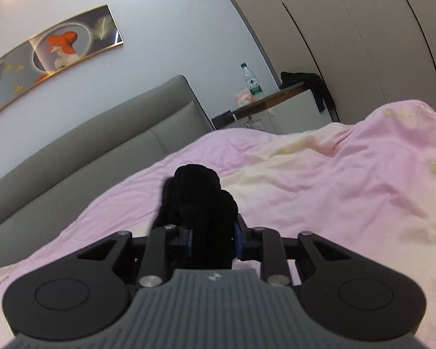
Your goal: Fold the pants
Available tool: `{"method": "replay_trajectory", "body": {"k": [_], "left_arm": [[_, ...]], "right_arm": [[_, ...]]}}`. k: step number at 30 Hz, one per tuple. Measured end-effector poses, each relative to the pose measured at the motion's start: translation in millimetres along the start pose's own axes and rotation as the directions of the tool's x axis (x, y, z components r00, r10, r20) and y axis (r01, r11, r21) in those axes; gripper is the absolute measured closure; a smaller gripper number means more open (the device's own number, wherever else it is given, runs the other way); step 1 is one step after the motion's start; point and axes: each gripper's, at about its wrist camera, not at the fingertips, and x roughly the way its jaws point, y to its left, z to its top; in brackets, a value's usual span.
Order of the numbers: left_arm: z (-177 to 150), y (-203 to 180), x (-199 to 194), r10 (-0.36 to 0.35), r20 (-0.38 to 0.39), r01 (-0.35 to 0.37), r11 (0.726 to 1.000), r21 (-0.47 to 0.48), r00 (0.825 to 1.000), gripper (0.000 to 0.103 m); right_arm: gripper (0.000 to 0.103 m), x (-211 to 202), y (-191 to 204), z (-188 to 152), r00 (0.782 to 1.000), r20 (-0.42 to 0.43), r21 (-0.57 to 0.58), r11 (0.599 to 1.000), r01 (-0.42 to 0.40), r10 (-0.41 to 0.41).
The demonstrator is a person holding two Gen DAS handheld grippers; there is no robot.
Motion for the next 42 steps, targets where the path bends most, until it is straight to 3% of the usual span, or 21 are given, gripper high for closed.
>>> {"method": "replay_trajectory", "body": {"k": [1, 3, 4, 6, 7, 8, 10, 13, 16, 20, 23, 27, 31, 33, 35, 39, 42], "left_arm": [[-0.3, 0.1, -0.4, -0.002, 0.000, 0.002, 1.000, 0.003, 1.000, 0.009], [-0.3, 1.0, -1.1, -0.007, 0.001, 0.007, 1.000, 0.003, 1.000, 0.009], [0.0, 1.7, -1.1, -0.011, 0.002, 0.011, 1.000, 0.000, 1.000, 0.009], [0.7, 2.9, -0.9, -0.013, 0.003, 0.013, 1.000, -0.007, 1.000, 0.009], [0.7, 3.1, -0.3, -0.012, 0.004, 0.012, 1.000, -0.006, 1.000, 0.009], [0.5, 2.6, 0.0, -0.009, 0.005, 0.009, 1.000, -0.002, 1.000, 0.009], [-0.5, 0.8, -0.4, -0.003, 0.013, 0.003, 1.000, 0.009, 1.000, 0.009], [-3.7, -3.1, -8.1, 0.032, 0.073, -0.033, 0.999, 0.011, 0.997, 0.017], [-7.8, -18.8, -19.8, 0.075, 0.115, -0.075, 0.997, -0.004, 0.991, 0.017], [-11.6, -67.1, -40.1, -0.028, 0.166, 0.025, 0.999, 0.020, 0.986, 0.016], [-15.0, -129.5, -46.6, -0.164, 0.166, 0.148, 0.984, 0.102, 0.972, 0.016], [-14.5, -229.4, -40.7, -0.356, 0.073, 0.331, 0.915, 0.230, 0.932, 0.016], [-9.7, -326.5, -24.8, -0.443, -0.016, 0.425, 0.848, 0.316, 0.896, 0.016], [-8.6, -367.9, -14.7, -0.463, -0.062, 0.455, 0.823, 0.339, 0.884, 0.019], [-13.4, -405.3, -11.0, -0.468, -0.086, 0.461, 0.794, 0.395, 0.879, 0.030], [-30.9, -463.2, -9.3, -0.479, -0.067, 0.422, 0.688, 0.591, 0.875, 0.030], [-40.8, -490.1, 4.9, -0.493, -0.124, 0.446, 0.613, 0.652, 0.861, 0.034]], "right_arm": [[0.080, 9.3, -10.3, -7.3, 0.996, -0.063, 0.030, 0.998, 0.059, -0.057], [0.074, 27.1, -39.0, -26.3, 0.956, -0.247, 0.113, 0.975, 0.189, -0.157], [0.070, 28.8, -51.6, -30.8, 0.945, -0.283, 0.167, 0.962, 0.215, -0.162], [0.055, 19.5, -60.3, -25.4, 0.960, -0.239, 0.263, 0.942, 0.208, -0.145], [0.041, 12.8, -57.0, -20.2, 0.963, -0.215, 0.267, 0.939, 0.216, -0.160], [0.034, 7.5, -51.2, -17.3, 0.964, -0.197, 0.255, 0.940, 0.226, -0.178], [0.031, -3.0, -45.8, -16.1, 0.959, -0.195, 0.261, 0.932, 0.254, -0.206], [0.031, -9.0, -61.0, -20.7, 0.958, -0.251, 0.436, 0.867, 0.240, -0.139], [0.031, -9.6, -73.8, -29.4, 0.963, -0.263, 0.562, 0.802, 0.203, -0.059], [0.042, 4.9, -80.0, -33.5, 0.959, -0.284, 0.606, 0.779, 0.158, 0.027], [0.045, 15.4, -76.1, -37.2, 0.950, -0.297, 0.614, 0.781, 0.109, 0.101], [0.045, 21.8, -75.4, -40.9, 0.944, -0.305, 0.612, 0.785, 0.093, 0.126], [0.056, 22.7, -85.6, -44.2, 0.942, -0.293, 0.675, 0.733, 0.084, 0.161], [0.061, 24.7, -86.9, -44.7, 0.937, -0.302, 0.669, 0.740, 0.076, 0.177], [0.064, 27.1, -88.0, -45.4, 0.931, -0.312, 0.652, 0.755, 0.065, 0.189], [0.063, 23.0, -89.2, -45.2, 0.926, -0.308, 0.658, 0.752, 0.042, 0.217], [0.054, 24.6, -82.2, -44.4, 0.924, -0.310, 0.643, 0.765, 0.029, 0.226]]}}
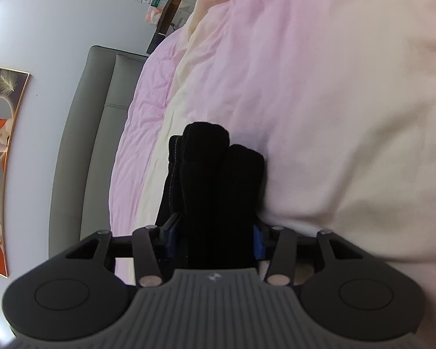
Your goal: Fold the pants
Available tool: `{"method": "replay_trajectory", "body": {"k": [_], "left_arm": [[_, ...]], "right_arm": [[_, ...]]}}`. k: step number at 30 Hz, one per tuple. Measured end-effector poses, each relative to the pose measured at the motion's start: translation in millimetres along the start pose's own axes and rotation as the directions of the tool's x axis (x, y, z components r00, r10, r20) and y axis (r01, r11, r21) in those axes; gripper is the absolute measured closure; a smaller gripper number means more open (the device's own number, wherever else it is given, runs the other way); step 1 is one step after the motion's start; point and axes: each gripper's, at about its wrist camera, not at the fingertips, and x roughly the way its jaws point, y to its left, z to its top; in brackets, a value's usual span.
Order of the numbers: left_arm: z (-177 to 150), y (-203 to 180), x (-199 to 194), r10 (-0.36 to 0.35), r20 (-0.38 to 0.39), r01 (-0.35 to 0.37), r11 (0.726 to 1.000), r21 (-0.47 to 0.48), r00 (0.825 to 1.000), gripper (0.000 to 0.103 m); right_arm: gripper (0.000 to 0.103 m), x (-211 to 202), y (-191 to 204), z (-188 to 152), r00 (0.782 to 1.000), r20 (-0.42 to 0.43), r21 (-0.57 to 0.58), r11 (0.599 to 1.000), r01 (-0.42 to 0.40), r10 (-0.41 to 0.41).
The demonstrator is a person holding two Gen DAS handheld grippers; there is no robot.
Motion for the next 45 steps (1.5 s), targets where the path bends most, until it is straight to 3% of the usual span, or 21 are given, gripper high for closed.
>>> {"method": "replay_trajectory", "body": {"k": [4, 6, 7, 9, 11, 14, 16, 20, 24, 27, 30, 31, 32, 33, 34, 37, 38, 39, 42, 44, 45], "left_arm": [[-2.7, 7.9, 43.0, -0.070, -0.139, 0.065, 0.997, -0.038, 0.988, 0.040], [-8.3, 13.7, 58.0, -0.082, -0.173, 0.066, 0.993, -0.095, 0.981, 0.039], [-8.9, 14.5, 61.0, -0.086, -0.171, 0.066, 0.990, -0.121, 0.981, 0.038], [-9.4, 12.5, 58.7, -0.075, -0.163, 0.054, 0.990, -0.129, 0.984, 0.036], [-8.5, 12.2, 47.3, -0.078, -0.138, 0.060, 0.989, -0.133, 0.987, 0.036], [-15.1, 37.8, 9.4, -0.124, -0.069, 0.104, 0.963, -0.250, 0.990, 0.036], [-29.7, 67.3, -26.3, -0.115, 0.014, 0.113, 0.930, -0.350, 0.993, 0.030], [-70.5, 129.6, -91.9, -0.003, 0.084, 0.043, 0.872, -0.487, 0.996, 0.028], [-114.6, 176.2, -142.0, 0.094, 0.063, -0.038, 0.803, -0.595, 0.994, 0.025], [-144.1, 196.7, -167.7, 0.139, 0.051, -0.072, 0.752, -0.655, 0.989, 0.023], [-157.3, 204.2, -168.2, 0.138, 0.025, -0.083, 0.721, -0.688, 0.990, 0.022], [-160.2, 204.1, -166.4, 0.133, 0.016, -0.085, 0.717, -0.692, 0.991, 0.022], [-161.5, 203.4, -163.9, 0.123, 0.005, -0.085, 0.716, -0.693, 0.992, 0.022], [-159.7, 197.4, -157.9, 0.109, -0.007, -0.084, 0.719, -0.690, 0.994, 0.022], [-158.8, 194.5, -155.7, 0.095, -0.013, -0.079, 0.726, -0.684, 0.995, 0.022], [-152.8, 179.9, -154.5, 0.074, -0.018, -0.068, 0.757, -0.650, 0.997, 0.020], [-151.8, 177.8, -154.2, 0.070, -0.021, -0.067, 0.764, -0.642, 0.997, 0.020], [-151.8, 176.9, -155.2, 0.066, -0.021, -0.064, 0.767, -0.639, 0.998, 0.020], [-151.1, 175.1, -151.8, 0.048, -0.018, -0.048, 0.764, -0.644, 0.999, 0.019], [-150.6, 172.6, -150.1, 0.041, -0.019, -0.043, 0.762, -0.646, 0.999, 0.019], [-150.5, 171.4, -149.8, 0.038, -0.015, -0.039, 0.763, -0.645, 0.999, 0.019]], "right_arm": [[0.053, 8.9, 7.9, -3.8, 1.000, -0.020, -0.063, 0.998, 0.004, -0.005], [0.077, 9.3, 5.6, -3.0, 1.000, -0.012, -0.053, 0.998, 0.017, -0.018], [0.084, 8.7, 2.5, -2.5, 1.000, -0.005, -0.033, 0.999, 0.013, -0.013], [0.088, 5.4, 2.9, -3.5, 1.000, 0.020, -0.032, 0.999, -0.014, 0.014], [0.090, -1.1, 21.8, -8.2, 0.998, 0.058, -0.140, 0.990, -0.030, 0.038], [0.090, -18.8, 66.4, -25.7, 0.984, 0.109, -0.370, 0.925, -0.089, 0.138], [0.090, -31.3, 94.4, -44.7, 0.969, 0.114, -0.506, 0.852, -0.132, 0.217], [0.090, -48.6, 145.1, -103.0, 0.942, 0.023, -0.767, 0.611, -0.198, 0.334], [0.090, -55.0, 174.7, -181.0, 0.932, -0.155, -0.916, 0.306, -0.260, 0.327], [0.089, -47.9, 176.3, -240.5, 0.927, -0.308, -0.943, 0.064, -0.327, 0.213], [0.079, -26.2, 156.7, -304.7, 0.913, -0.405, -0.897, -0.171, -0.407, -0.049], [0.071, -19.2, 146.4, -323.3, 0.905, -0.403, -0.873, -0.239, -0.425, -0.136], [0.070, -21.4, 135.2, -338.1, 0.921, -0.362, -0.861, -0.327, -0.390, -0.145], [0.068, -27.0, 133.4, -342.2, 0.930, -0.348, -0.852, -0.373, -0.368, -0.121], [0.064, -30.4, 139.4, -337.1, 0.920, -0.369, -0.853, -0.347, -0.391, -0.130], [0.055, -40.2, 158.2, -296.6, 0.850, -0.522, -0.847, -0.073, -0.527, -0.075], [0.054, -45.9, 160.1, -287.1, 0.832, -0.554, -0.832, -0.010, -0.554, -0.031], [0.054, -49.7, 162.4, -278.8, 0.830, -0.557, -0.830, 0.026, -0.557, 0.009], [0.060, -45.6, 166.4, -259.0, 0.901, -0.430, -0.892, 0.126, -0.434, 0.061], [0.087, -35.7, 163.8, -247.0, 0.930, -0.366, -0.909, 0.205, -0.364, 0.031], [0.088, -31.1, 161.9, -245.0, 0.937, -0.349, -0.915, 0.216, -0.341, 0.003]]}}
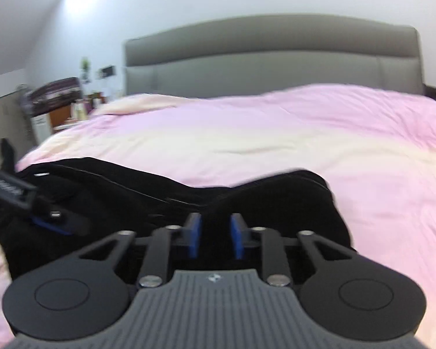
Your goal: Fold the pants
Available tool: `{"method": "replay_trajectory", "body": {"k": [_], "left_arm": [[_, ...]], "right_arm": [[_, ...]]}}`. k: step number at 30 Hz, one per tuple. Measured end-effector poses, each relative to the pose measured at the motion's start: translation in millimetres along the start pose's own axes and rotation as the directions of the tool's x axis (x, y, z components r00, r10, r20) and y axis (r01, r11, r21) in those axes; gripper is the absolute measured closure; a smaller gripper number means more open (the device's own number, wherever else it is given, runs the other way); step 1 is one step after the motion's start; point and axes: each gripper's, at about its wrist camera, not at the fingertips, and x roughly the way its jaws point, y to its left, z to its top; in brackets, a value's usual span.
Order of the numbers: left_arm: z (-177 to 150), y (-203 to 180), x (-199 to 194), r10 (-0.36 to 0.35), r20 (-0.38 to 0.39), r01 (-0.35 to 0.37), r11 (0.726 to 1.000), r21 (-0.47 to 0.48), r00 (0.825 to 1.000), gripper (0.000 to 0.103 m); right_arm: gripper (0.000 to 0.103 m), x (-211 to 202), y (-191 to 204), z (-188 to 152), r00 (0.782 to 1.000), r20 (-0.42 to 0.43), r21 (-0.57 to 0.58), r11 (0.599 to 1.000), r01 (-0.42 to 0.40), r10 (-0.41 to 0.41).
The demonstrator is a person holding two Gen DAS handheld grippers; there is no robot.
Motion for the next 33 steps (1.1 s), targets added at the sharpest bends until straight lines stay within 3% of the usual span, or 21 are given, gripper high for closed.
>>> {"method": "replay_trajectory", "body": {"k": [2, 4, 6, 8, 13, 16, 19, 24, 27, 30, 33], "left_arm": [[-1.4, -1.5, 1.6, -0.005, -0.003, 0.005, 1.000, 0.002, 1.000, 0.018], [-2.3, -1.5, 4.2, 0.001, -0.010, -0.001, 1.000, -0.004, 1.000, 0.018], [-3.6, 2.3, 1.8, 0.002, -0.006, -0.002, 1.000, -0.024, 1.000, 0.018], [-3.1, 7.5, -6.5, -0.004, 0.006, 0.005, 0.999, -0.043, 1.000, 0.018], [0.0, 36.3, -52.9, 0.062, 0.077, -0.057, 0.997, -0.060, 0.995, 0.018], [-1.0, 68.4, -87.9, 0.126, 0.125, -0.111, 0.987, -0.119, 0.984, 0.016], [-5.1, 101.9, -121.7, 0.186, 0.168, -0.150, 0.968, -0.203, 0.968, 0.015], [-20.1, 155.4, -157.6, 0.298, 0.202, -0.199, 0.894, -0.402, 0.933, 0.012], [-30.9, 188.3, -161.9, 0.297, 0.186, -0.160, 0.834, -0.528, 0.937, 0.012], [-38.1, 214.6, -156.1, 0.292, 0.171, -0.131, 0.781, -0.610, 0.941, 0.012], [-35.8, 238.9, -151.3, 0.300, 0.150, -0.137, 0.753, -0.644, 0.942, 0.012]], "right_arm": [[0.087, 14.5, 0.5, -5.6, 0.996, -0.091, -0.019, 1.000, -0.016, 0.014], [0.083, 35.7, 13.1, -21.8, 0.976, -0.212, -0.094, 0.994, -0.061, 0.040], [0.083, 39.1, 28.7, -30.9, 0.982, -0.186, -0.221, 0.974, -0.042, 0.000], [0.084, 37.2, 24.5, -31.4, 0.984, -0.178, -0.187, 0.981, -0.044, 0.010], [0.083, 10.8, 23.7, -28.2, 0.995, -0.004, -0.156, 0.983, -0.101, 0.102], [0.081, 31.6, 40.2, -34.0, 0.982, -0.112, -0.171, 0.971, -0.169, 0.152], [0.077, 31.6, 54.2, -38.1, 0.983, -0.110, -0.243, 0.955, -0.171, 0.148], [0.076, 11.8, 60.1, -23.8, 0.995, 0.019, -0.209, 0.974, -0.089, 0.095], [0.073, -3.7, 77.7, -15.7, 0.994, 0.057, -0.167, 0.982, -0.087, 0.097], [0.071, -6.0, 112.8, -11.7, 0.991, 0.034, -0.162, 0.980, -0.119, 0.126], [0.071, 14.1, 164.1, -3.1, 0.988, -0.007, -0.201, 0.967, -0.154, 0.156]]}}
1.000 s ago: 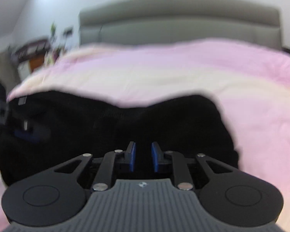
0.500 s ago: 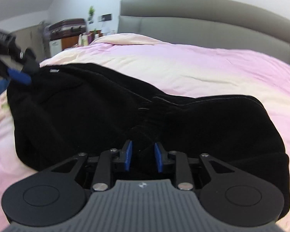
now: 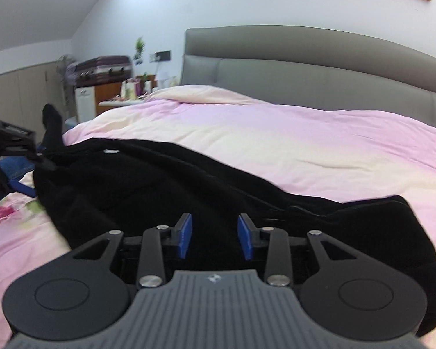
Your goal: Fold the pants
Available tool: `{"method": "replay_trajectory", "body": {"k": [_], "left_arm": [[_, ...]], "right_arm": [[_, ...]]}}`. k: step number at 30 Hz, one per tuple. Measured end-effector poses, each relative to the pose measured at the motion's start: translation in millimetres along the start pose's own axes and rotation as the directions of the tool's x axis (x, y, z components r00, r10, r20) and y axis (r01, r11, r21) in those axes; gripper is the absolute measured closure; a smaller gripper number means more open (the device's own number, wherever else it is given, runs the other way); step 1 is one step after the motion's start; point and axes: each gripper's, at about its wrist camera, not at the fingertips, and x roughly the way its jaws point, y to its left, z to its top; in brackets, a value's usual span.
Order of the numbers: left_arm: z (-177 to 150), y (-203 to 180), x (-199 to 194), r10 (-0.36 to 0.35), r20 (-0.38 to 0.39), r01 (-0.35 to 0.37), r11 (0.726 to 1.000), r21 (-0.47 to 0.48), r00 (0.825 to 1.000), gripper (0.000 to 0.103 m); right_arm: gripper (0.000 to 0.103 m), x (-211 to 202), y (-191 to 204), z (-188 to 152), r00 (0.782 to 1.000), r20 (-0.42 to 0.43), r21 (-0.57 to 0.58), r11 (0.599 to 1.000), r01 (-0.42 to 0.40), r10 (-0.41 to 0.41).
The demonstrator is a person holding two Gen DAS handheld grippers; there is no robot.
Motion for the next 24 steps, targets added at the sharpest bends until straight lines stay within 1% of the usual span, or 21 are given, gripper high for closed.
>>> {"method": "replay_trajectory", "body": {"k": [3, 5, 6, 7, 8, 9, 10, 12, 14, 15, 16, 17, 18, 19, 21, 22, 24], "left_arm": [[14.7, 11.7, 4.7, 0.005, 0.034, -0.004, 1.000, -0.026, 0.999, 0.012], [22.5, 23.6, 10.8, -0.009, 0.042, 0.011, 0.998, -0.059, 0.999, 0.012], [27.1, 29.8, 15.4, -0.030, 0.040, 0.033, 0.996, -0.085, 0.999, 0.012], [31.2, 37.2, 22.3, -0.060, 0.038, 0.064, 0.991, -0.119, 0.997, 0.011], [34.8, 43.2, 28.5, -0.083, 0.034, 0.088, 0.984, -0.154, 0.996, 0.008], [36.4, 47.9, 32.4, -0.097, 0.032, 0.102, 0.976, -0.191, 0.995, 0.007], [39.2, 52.0, 36.6, -0.115, 0.034, 0.120, 0.968, -0.223, 0.993, 0.004], [42.3, 59.2, 42.5, -0.147, 0.056, 0.157, 0.948, -0.277, 0.988, 0.003], [41.6, 64.7, 43.9, -0.191, 0.092, 0.210, 0.932, -0.294, 0.977, 0.004], [40.2, 66.9, 42.6, -0.211, 0.110, 0.234, 0.929, -0.287, 0.971, 0.006], [37.6, 68.4, 40.1, -0.216, 0.125, 0.243, 0.930, -0.276, 0.968, 0.021], [36.0, 69.2, 38.5, -0.210, 0.135, 0.239, 0.935, -0.263, 0.968, 0.046], [33.0, 70.0, 35.8, -0.212, 0.139, 0.241, 0.937, -0.252, 0.967, 0.051], [31.1, 72.1, 36.2, -0.217, 0.136, 0.246, 0.936, -0.252, 0.967, 0.054], [27.9, 76.1, 36.1, -0.226, 0.152, 0.260, 0.929, -0.264, 0.962, 0.055], [27.7, 77.8, 36.3, -0.230, 0.159, 0.267, 0.924, -0.273, 0.960, 0.055], [27.3, 78.3, 34.7, -0.226, 0.156, 0.264, 0.917, -0.299, 0.962, 0.050]], "right_arm": [[0.071, 21.6, 40.8, 16.2, 0.997, -0.035, 0.009, 0.997, -0.075, 0.075], [0.069, 45.1, 68.4, 29.1, 0.989, -0.087, 0.011, 0.993, -0.121, 0.122], [0.069, 56.6, 85.0, 33.6, 0.984, -0.113, 0.005, 0.990, -0.142, 0.141], [0.069, 70.7, 98.9, 39.3, 0.978, -0.139, -0.003, 0.987, -0.158, 0.156], [0.069, 84.6, 113.3, 44.1, 0.970, -0.171, -0.009, 0.985, -0.175, 0.171], [0.069, 98.1, 126.6, 49.2, 0.964, -0.192, -0.018, 0.982, -0.189, 0.182], [0.069, 110.6, 138.5, 53.5, 0.961, -0.207, -0.033, 0.980, -0.197, 0.186], [0.069, 128.5, 158.4, 60.3, 0.958, -0.224, -0.068, 0.977, -0.200, 0.180], [0.069, 145.9, 173.9, 64.2, 0.953, -0.246, -0.078, 0.976, -0.202, 0.177], [0.069, 154.7, 178.7, 64.0, 0.949, -0.260, -0.068, 0.977, -0.203, 0.179], [0.069, 162.3, 182.4, 61.4, 0.941, -0.285, -0.054, 0.977, -0.204, 0.181], [0.067, 171.7, 185.9, 55.9, 0.929, -0.324, -0.041, 0.978, -0.205, 0.181], [0.066, 178.3, 188.8, 48.6, 0.916, -0.358, -0.033, 0.978, -0.205, 0.179], [0.064, 182.6, 189.6, 41.8, 0.912, -0.367, -0.030, 0.978, -0.207, 0.182], [0.064, 182.7, 186.8, 40.3, 0.912, -0.357, -0.009, 0.976, -0.219, 0.201], [0.064, 179.6, 183.2, 43.7, 0.910, -0.353, 0.018, 0.974, -0.224, 0.216], [0.065, 171.9, 174.1, 49.0, 0.907, -0.337, 0.096, 0.968, -0.232, 0.251]]}}
